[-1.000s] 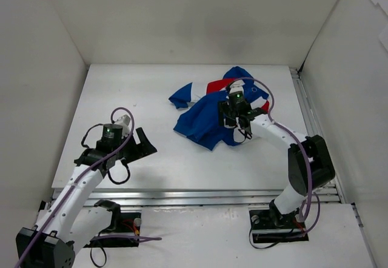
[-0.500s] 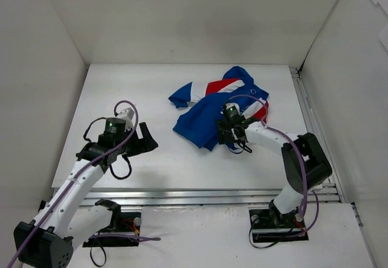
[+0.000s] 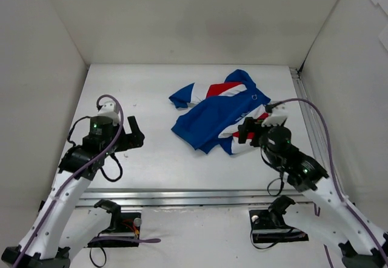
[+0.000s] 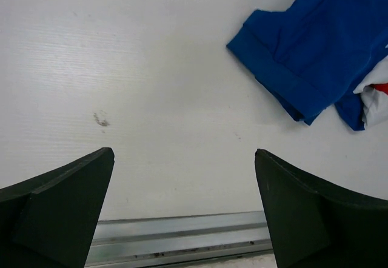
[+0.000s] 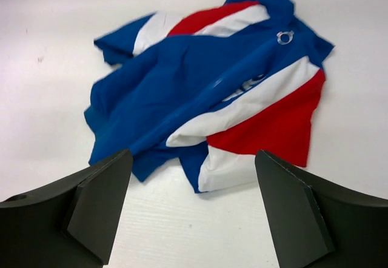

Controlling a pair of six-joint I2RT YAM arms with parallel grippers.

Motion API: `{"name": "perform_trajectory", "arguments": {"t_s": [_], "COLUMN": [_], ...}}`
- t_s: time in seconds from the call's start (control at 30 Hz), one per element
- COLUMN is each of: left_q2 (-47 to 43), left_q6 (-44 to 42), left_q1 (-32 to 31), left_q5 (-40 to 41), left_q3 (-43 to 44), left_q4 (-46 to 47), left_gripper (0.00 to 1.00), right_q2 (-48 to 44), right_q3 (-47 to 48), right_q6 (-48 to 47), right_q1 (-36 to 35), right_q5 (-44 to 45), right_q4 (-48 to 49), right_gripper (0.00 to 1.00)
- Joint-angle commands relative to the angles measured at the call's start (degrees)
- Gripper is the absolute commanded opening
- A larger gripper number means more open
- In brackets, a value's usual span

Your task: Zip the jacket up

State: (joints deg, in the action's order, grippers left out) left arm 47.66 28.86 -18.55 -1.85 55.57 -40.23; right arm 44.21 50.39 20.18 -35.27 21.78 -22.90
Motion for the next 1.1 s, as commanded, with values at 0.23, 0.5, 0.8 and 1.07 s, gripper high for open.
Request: {"name": "perform_trajectory", "arguments": {"t_s": [0.23,0.5,0.8,1.07], "left_q2": [-17.59,-28.05,-28.15,-25.95], "left_q6": [-5.57,-3.37,-2.58,-2.23], "left_q1": [-0.26,-0.26,-0.26,0.88], "left_q5": [20.20,26.98,30.76,30.41], "left_q3": [-0.02,-3.71,-4.33,-4.24], "left_q4": [-1.17,0.94,0.59,0.76], "left_gripper": [0.99,0.99,0.99,1.00], "right_q2": [-19.04,-27.06,-26.89,-27.50], "right_q3": [-5.74,-9.08,-9.70,-9.78], "right_q6": [3.63,6.01,6.27,6.18], "right_q1": [-0.51,-1.21,-1.21,-1.12], "right_q5": [14.78,21.28,21.73,22.34], "right_q4": [0.48,0.57,0.57,0.48], "right_gripper": [0.97,0.98,0.98,0.98]}}
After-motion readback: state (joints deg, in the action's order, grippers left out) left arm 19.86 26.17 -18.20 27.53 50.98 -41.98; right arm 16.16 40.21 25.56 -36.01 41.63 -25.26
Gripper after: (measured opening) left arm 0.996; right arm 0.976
